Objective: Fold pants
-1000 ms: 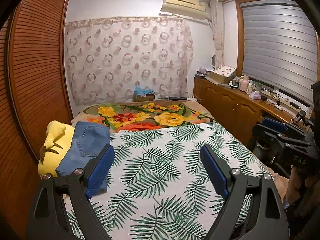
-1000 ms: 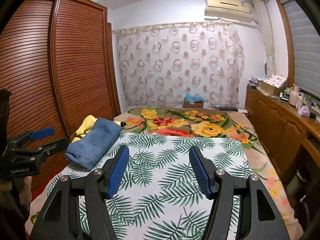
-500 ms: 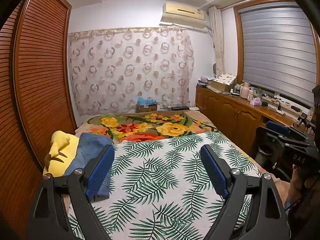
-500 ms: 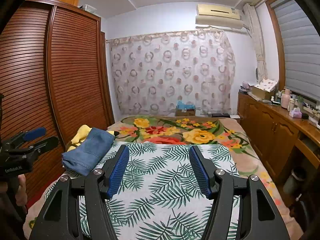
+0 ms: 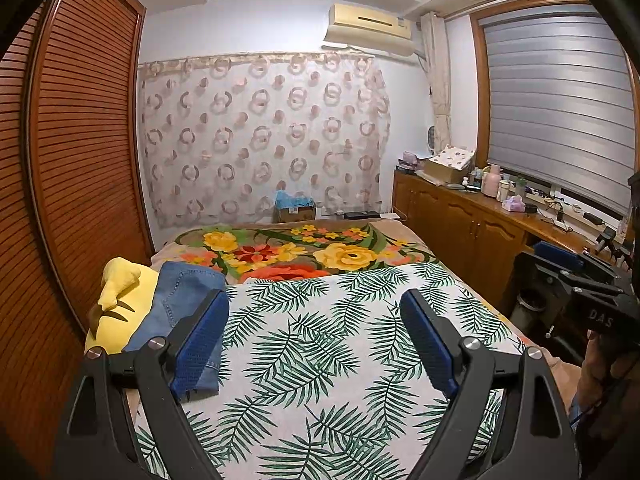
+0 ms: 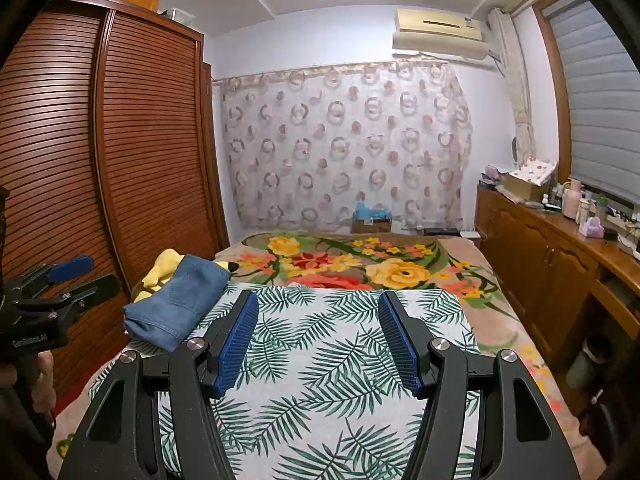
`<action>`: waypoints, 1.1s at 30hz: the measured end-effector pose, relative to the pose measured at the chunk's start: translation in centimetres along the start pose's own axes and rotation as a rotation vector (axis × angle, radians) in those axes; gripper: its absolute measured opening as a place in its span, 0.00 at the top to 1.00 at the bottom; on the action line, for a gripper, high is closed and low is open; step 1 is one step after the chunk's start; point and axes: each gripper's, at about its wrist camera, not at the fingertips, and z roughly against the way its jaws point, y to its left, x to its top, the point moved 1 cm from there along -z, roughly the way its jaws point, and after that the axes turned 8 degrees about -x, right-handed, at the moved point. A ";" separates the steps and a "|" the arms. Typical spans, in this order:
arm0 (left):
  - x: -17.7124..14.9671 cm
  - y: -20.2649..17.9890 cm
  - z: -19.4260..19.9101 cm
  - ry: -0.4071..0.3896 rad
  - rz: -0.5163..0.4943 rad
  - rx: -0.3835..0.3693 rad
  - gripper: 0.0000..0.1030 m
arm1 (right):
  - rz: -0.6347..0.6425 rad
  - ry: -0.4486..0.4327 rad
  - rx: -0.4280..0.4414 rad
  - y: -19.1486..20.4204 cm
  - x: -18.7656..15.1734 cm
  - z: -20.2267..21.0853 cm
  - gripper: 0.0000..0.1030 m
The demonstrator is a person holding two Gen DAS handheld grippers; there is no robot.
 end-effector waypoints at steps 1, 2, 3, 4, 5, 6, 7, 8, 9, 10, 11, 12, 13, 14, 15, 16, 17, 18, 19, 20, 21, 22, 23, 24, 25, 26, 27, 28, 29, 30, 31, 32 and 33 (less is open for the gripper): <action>0.0 0.0 0.0 0.000 0.000 0.001 0.15 | 0.001 -0.001 -0.001 -0.1 0.0 0.0 0.38; 0.0 0.0 0.0 0.001 0.000 0.001 0.15 | 0.001 -0.002 -0.001 -0.1 0.1 -0.1 0.38; 0.0 0.0 0.0 0.000 0.001 0.002 0.15 | 0.003 -0.002 0.002 -0.3 0.0 -0.1 0.38; -0.1 0.2 -0.1 0.001 0.002 0.002 0.15 | 0.004 -0.003 0.001 -0.3 0.1 -0.1 0.38; -0.1 0.2 -0.1 0.001 0.001 0.001 0.15 | 0.004 -0.003 0.001 -0.3 0.0 -0.1 0.38; -0.1 0.2 -0.1 0.000 0.001 0.001 0.15 | 0.005 -0.005 0.002 -0.5 0.0 -0.1 0.38; -0.1 0.2 -0.1 0.001 0.001 0.002 0.15 | 0.005 -0.004 0.003 -0.5 0.0 -0.1 0.38; -0.1 0.2 -0.1 0.001 0.000 0.001 0.15 | 0.004 -0.004 0.003 -0.6 0.0 -0.2 0.38; -0.1 0.2 -0.1 0.001 0.000 0.001 0.15 | 0.006 -0.004 0.002 -0.6 0.0 -0.1 0.38; -0.1 0.2 -0.1 0.000 0.001 0.001 0.15 | 0.006 -0.004 0.002 -0.6 0.0 -0.1 0.38; -0.1 0.2 -0.1 0.001 0.001 0.001 0.15 | 0.006 -0.004 0.003 -0.6 0.0 -0.2 0.38; -0.1 0.2 -0.1 0.001 0.000 0.000 0.15 | 0.007 -0.005 0.006 -0.6 -0.1 -0.1 0.38; -0.1 0.2 -0.1 0.001 0.000 0.001 0.15 | 0.008 -0.006 0.006 -0.7 0.0 -0.2 0.38; -0.1 0.2 -0.1 0.000 0.000 0.002 0.15 | 0.008 -0.005 0.006 -0.7 -0.1 -0.2 0.38; -0.1 0.2 -0.1 -0.001 0.001 0.003 0.15 | 0.006 -0.004 0.008 -0.7 -0.1 -0.2 0.38; -0.1 0.2 -0.1 0.000 0.002 0.001 0.15 | 0.005 -0.004 0.010 -0.7 0.0 -0.2 0.38; -0.1 0.2 -0.1 0.000 0.002 0.001 0.15 | 0.005 -0.003 0.013 -0.7 0.0 -0.2 0.38; -0.1 0.2 -0.1 0.000 0.002 0.002 0.15 | 0.006 -0.002 0.014 -0.7 0.0 -0.2 0.38; -0.1 0.2 -0.1 0.001 0.002 0.000 0.15 | 0.008 -0.002 0.013 -0.7 0.0 -0.1 0.38; 0.0 0.2 -0.1 0.000 0.000 -0.001 0.15 | 0.009 -0.004 0.012 -0.7 0.1 -0.1 0.38; 0.0 0.2 -0.1 -0.002 -0.002 -0.001 0.15 | 0.009 -0.005 0.013 -0.8 0.1 -0.1 0.38; -0.1 0.3 0.0 -0.003 -0.002 0.000 0.15 | 0.010 -0.006 0.013 -0.8 0.2 -0.1 0.38; -0.1 0.3 0.0 -0.003 -0.002 -0.001 0.15 | 0.011 -0.007 0.013 -0.8 0.2 -0.1 0.38; -0.1 0.3 0.0 -0.004 -0.001 -0.001 0.15 | 0.012 -0.008 0.014 -0.9 0.1 -0.1 0.38; -0.2 0.3 -0.1 -0.003 -0.001 -0.001 0.15 | 0.013 -0.009 0.014 -0.9 0.2 -0.1 0.38; -0.2 0.2 0.0 -0.003 -0.002 0.000 0.15 | 0.013 -0.010 0.014 -1.0 0.2 -0.2 0.38; -0.2 0.3 -0.1 -0.004 -0.003 0.001 0.15 | 0.013 -0.010 0.015 -1.1 0.0 -0.2 0.38; -0.2 0.2 -0.1 -0.002 -0.001 0.000 0.15 | 0.013 -0.010 0.014 -1.2 0.1 -0.3 0.38; -0.2 0.2 0.0 -0.002 -0.001 0.000 0.15 | 0.014 -0.009 0.015 -1.1 0.0 -0.2 0.38; -0.2 0.3 -0.1 -0.001 -0.001 0.001 0.15 | 0.013 -0.010 0.014 -1.1 0.0 -0.2 0.38; -0.2 0.2 0.0 -0.002 -0.002 0.002 0.15 | 0.013 -0.010 0.014 -1.2 0.0 -0.2 0.38; -0.2 0.3 0.0 -0.002 -0.001 0.001 0.15 | 0.014 -0.010 0.015 -1.2 0.0 -0.2 0.38; -0.2 0.2 0.0 -0.003 -0.001 0.000 0.15 | 0.013 -0.009 0.015 -1.2 0.0 -0.2 0.38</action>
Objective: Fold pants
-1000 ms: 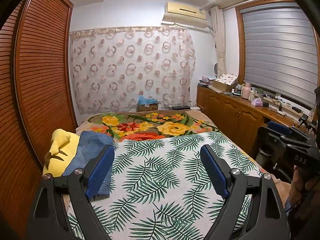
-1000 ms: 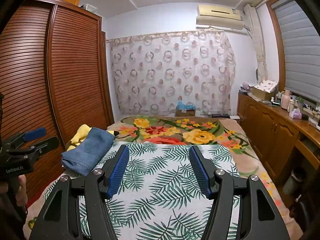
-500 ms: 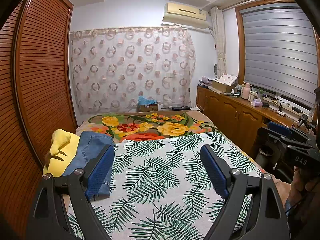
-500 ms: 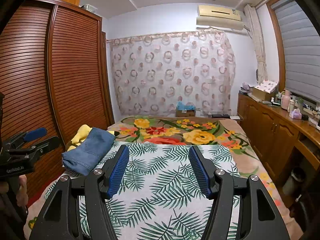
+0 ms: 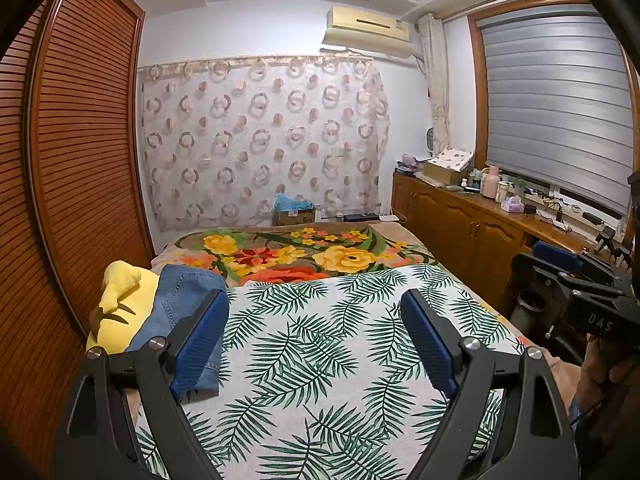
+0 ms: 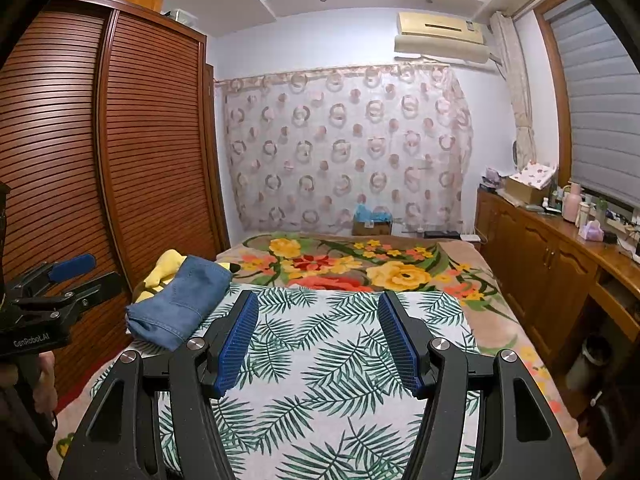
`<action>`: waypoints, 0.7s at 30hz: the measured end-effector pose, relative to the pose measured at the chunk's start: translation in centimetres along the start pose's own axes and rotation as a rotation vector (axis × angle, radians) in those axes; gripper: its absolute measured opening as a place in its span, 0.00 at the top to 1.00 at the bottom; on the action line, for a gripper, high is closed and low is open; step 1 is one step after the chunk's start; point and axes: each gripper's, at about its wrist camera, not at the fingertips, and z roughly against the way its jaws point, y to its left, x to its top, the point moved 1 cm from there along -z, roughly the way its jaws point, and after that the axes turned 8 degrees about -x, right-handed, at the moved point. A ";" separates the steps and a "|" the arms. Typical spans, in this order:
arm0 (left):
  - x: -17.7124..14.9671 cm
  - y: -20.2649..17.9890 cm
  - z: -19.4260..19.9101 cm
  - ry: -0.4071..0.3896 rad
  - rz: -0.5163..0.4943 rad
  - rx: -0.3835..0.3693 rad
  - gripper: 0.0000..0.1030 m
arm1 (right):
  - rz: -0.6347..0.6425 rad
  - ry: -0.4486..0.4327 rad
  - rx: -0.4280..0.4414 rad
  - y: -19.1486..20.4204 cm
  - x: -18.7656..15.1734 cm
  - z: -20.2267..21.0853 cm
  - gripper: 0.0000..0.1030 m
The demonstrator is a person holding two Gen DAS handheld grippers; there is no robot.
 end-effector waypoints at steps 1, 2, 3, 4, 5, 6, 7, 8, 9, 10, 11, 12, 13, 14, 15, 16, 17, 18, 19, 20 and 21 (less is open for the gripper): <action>0.0 0.0 0.0 0.000 0.001 0.001 0.15 | 0.000 -0.001 0.001 0.0 0.0 0.0 0.38; 0.0 0.0 0.0 -0.001 0.000 0.000 0.15 | 0.001 -0.001 -0.001 0.0 0.0 0.0 0.38; 0.0 0.0 0.0 0.000 0.000 -0.001 0.15 | 0.002 -0.001 -0.002 -0.1 0.1 0.0 0.38; 0.0 0.0 0.0 0.002 0.000 -0.001 0.15 | 0.001 -0.001 -0.001 -0.1 0.1 0.0 0.38; 0.0 0.0 0.0 0.002 -0.001 -0.001 0.15 | 0.000 0.000 0.000 -0.1 -0.1 0.0 0.38; -0.1 -0.1 0.0 0.003 -0.004 0.000 0.15 | 0.000 0.001 -0.001 -0.1 -0.1 0.0 0.38; 0.0 0.0 0.0 0.003 -0.002 0.001 0.15 | 0.001 0.001 -0.002 -0.1 -0.1 0.0 0.38; 0.0 0.0 0.0 0.003 0.000 -0.001 0.15 | 0.000 0.001 -0.003 0.0 -0.1 0.0 0.38; 0.0 0.0 0.0 0.005 0.001 -0.003 0.15 | -0.002 0.001 -0.002 0.0 -0.1 0.0 0.38; 0.0 0.0 0.1 0.004 0.000 -0.003 0.15 | -0.002 0.001 -0.002 -0.1 -0.1 0.0 0.38; 0.0 0.0 0.1 0.004 0.000 -0.002 0.15 | -0.002 0.001 -0.002 -0.1 -0.1 0.0 0.38; 0.0 0.0 0.1 0.004 -0.001 -0.001 0.15 | -0.001 0.001 -0.002 -0.1 -0.2 0.0 0.38; 0.0 0.0 0.1 0.005 0.000 -0.002 0.15 | -0.001 0.002 -0.002 -0.1 -0.1 0.0 0.38; 0.0 0.0 0.1 0.005 0.000 -0.002 0.15 | -0.002 0.001 -0.002 0.0 -0.2 0.0 0.38; 0.0 0.0 0.1 0.005 -0.001 -0.001 0.15 | -0.002 0.000 -0.002 0.0 -0.2 0.0 0.38; 0.0 0.0 0.1 0.004 0.000 -0.002 0.15 | -0.002 0.000 -0.003 -0.1 -0.1 0.0 0.38; 0.0 0.0 0.1 0.005 0.000 -0.002 0.15 | -0.001 0.000 -0.004 -0.1 -0.1 0.0 0.38; -0.1 0.0 0.1 0.005 0.000 -0.001 0.15 | -0.001 0.000 -0.003 -0.1 -0.2 0.0 0.38; -0.1 0.0 0.1 0.005 0.000 -0.001 0.15 | -0.001 0.000 -0.003 -0.1 -0.1 0.0 0.38; -0.1 0.0 0.1 0.005 0.000 -0.002 0.15 | -0.002 0.001 -0.003 -0.1 -0.1 0.0 0.38; 0.0 0.0 0.1 0.005 0.000 -0.002 0.15 | -0.001 0.000 -0.003 -0.1 -0.2 0.0 0.38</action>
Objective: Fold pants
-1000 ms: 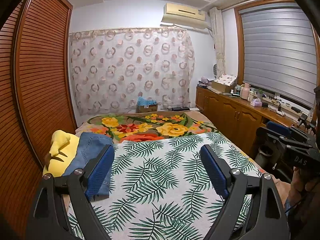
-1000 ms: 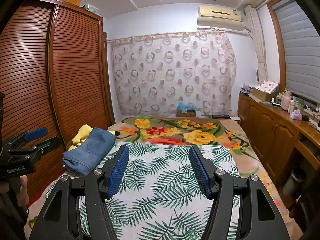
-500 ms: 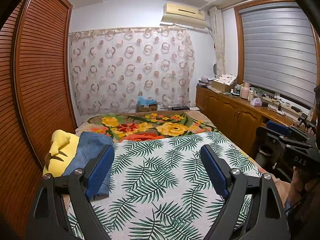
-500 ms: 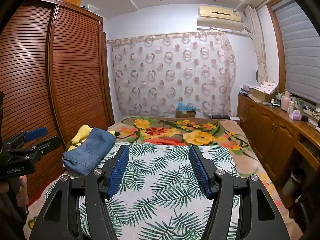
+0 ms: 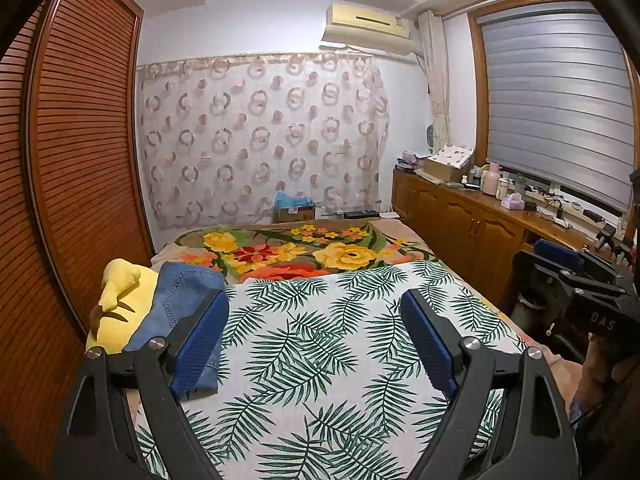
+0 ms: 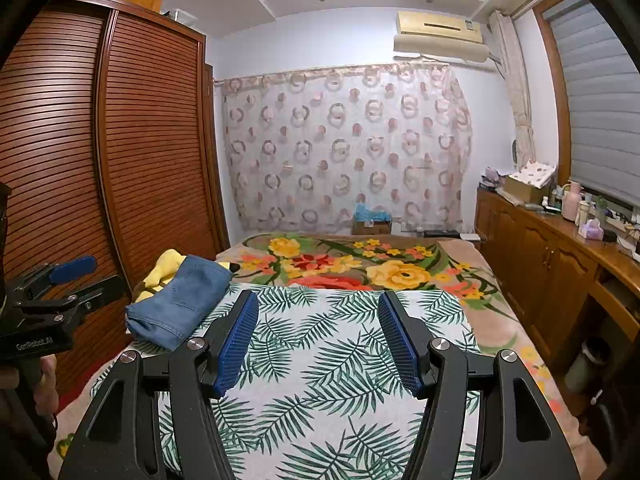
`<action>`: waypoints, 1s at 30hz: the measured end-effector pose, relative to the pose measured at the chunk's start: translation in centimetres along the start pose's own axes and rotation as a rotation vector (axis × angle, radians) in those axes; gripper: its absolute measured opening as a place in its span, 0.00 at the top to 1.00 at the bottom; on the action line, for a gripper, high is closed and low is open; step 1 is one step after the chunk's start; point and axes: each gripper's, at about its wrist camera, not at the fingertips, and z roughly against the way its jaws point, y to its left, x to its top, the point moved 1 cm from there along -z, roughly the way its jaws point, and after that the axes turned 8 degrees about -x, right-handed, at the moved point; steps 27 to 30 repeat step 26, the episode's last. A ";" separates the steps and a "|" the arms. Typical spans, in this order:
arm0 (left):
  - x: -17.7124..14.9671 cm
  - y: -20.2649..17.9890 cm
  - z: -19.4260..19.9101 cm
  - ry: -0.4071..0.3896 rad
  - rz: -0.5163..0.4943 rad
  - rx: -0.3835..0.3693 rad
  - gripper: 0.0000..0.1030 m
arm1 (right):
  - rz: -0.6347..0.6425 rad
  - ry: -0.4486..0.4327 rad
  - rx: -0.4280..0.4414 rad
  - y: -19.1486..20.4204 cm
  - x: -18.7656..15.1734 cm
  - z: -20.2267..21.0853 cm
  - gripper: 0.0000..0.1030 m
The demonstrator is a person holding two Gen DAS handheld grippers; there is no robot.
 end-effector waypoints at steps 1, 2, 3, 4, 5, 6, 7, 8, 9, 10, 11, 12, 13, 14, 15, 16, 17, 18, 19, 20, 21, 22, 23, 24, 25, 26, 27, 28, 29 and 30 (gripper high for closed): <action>0.0 0.0 0.0 -0.001 0.000 0.000 0.15 | 0.000 0.000 0.001 0.0 0.0 0.0 0.38; 0.0 0.0 0.0 -0.001 0.000 0.000 0.15 | 0.000 0.000 0.000 -0.1 0.1 0.0 0.38; 0.0 0.0 0.0 -0.001 0.001 0.001 0.15 | 0.001 0.000 0.001 -0.1 0.0 0.0 0.38; 0.0 0.0 0.0 -0.001 0.001 0.000 0.15 | 0.000 0.000 -0.001 0.0 0.0 0.0 0.38; 0.0 0.0 0.0 -0.001 0.001 -0.001 0.15 | 0.000 0.000 -0.002 0.1 0.0 0.0 0.38; 0.0 0.0 0.0 -0.001 0.001 0.000 0.15 | -0.002 0.001 -0.001 0.1 0.0 0.0 0.38; 0.0 0.0 0.0 0.000 0.000 0.001 0.15 | -0.003 0.001 -0.001 0.1 0.0 0.0 0.38; 0.0 0.0 0.0 0.001 0.001 0.001 0.15 | -0.001 0.000 -0.003 0.1 -0.1 0.0 0.38; 0.0 0.1 0.0 0.002 0.003 0.000 0.15 | 0.000 -0.001 -0.005 0.2 -0.1 0.1 0.38; 0.0 0.0 0.0 0.000 0.003 -0.001 0.15 | 0.000 0.000 -0.004 0.2 -0.1 0.0 0.38; 0.0 0.0 0.0 0.000 0.002 0.001 0.15 | -0.001 0.000 -0.004 0.2 -0.1 0.1 0.38; 0.0 0.0 0.0 0.000 0.002 0.003 0.15 | 0.000 -0.001 -0.005 0.2 -0.1 0.1 0.38; 0.0 0.1 0.0 0.000 0.001 0.001 0.15 | 0.000 -0.001 -0.006 0.2 -0.1 0.1 0.38; 0.0 0.1 0.0 0.000 0.001 0.000 0.15 | 0.000 0.000 -0.005 0.2 -0.1 0.1 0.38; 0.0 0.1 0.0 0.001 0.001 0.000 0.15 | -0.001 -0.001 -0.003 0.3 -0.1 0.1 0.38; 0.0 0.0 0.0 0.001 0.000 0.000 0.15 | -0.001 -0.001 -0.003 0.3 -0.1 0.1 0.38; 0.0 0.1 0.0 0.000 0.000 0.000 0.15 | -0.001 -0.001 -0.003 0.3 -0.2 0.1 0.38; 0.0 0.1 0.0 0.000 0.000 0.000 0.15 | -0.002 -0.001 -0.002 0.3 -0.2 0.1 0.38; 0.0 0.1 0.0 0.000 0.000 -0.001 0.15 | -0.002 -0.001 -0.003 0.3 -0.1 0.1 0.38; 0.0 0.1 0.0 0.000 0.000 -0.001 0.15 | -0.001 0.000 -0.004 0.4 -0.1 0.1 0.38; 0.0 0.1 0.0 -0.001 0.001 0.000 0.15 | -0.002 0.000 -0.002 0.3 -0.2 0.1 0.38; 0.0 0.1 0.0 -0.001 0.002 -0.001 0.15 | -0.002 0.001 -0.002 0.3 -0.2 0.2 0.38; 0.0 0.1 0.0 -0.001 0.002 -0.001 0.15 | -0.003 0.001 -0.002 0.3 -0.1 0.2 0.38; 0.0 0.1 0.0 0.000 0.001 0.000 0.15 | -0.003 0.001 -0.003 0.4 -0.2 0.2 0.38; 0.0 0.1 0.0 0.000 0.001 0.000 0.15 | -0.004 0.002 -0.002 0.4 -0.1 0.2 0.38; 0.0 0.1 0.0 0.001 0.000 -0.001 0.15 | -0.003 0.001 -0.002 0.3 -0.2 0.2 0.38; 0.0 0.1 0.0 0.001 0.000 -0.001 0.15 | -0.003 0.001 -0.002 0.3 -0.2 0.2 0.38; 0.0 0.1 0.0 0.001 0.000 -0.001 0.15 | -0.003 0.001 -0.002 0.3 -0.2 0.2 0.38; 0.0 0.1 0.0 0.001 0.000 -0.001 0.15 | -0.003 0.001 -0.002 0.3 -0.2 0.2 0.38; 0.0 0.1 0.0 0.001 0.000 -0.001 0.15 | -0.003 0.001 -0.002 0.3 -0.2 0.2 0.38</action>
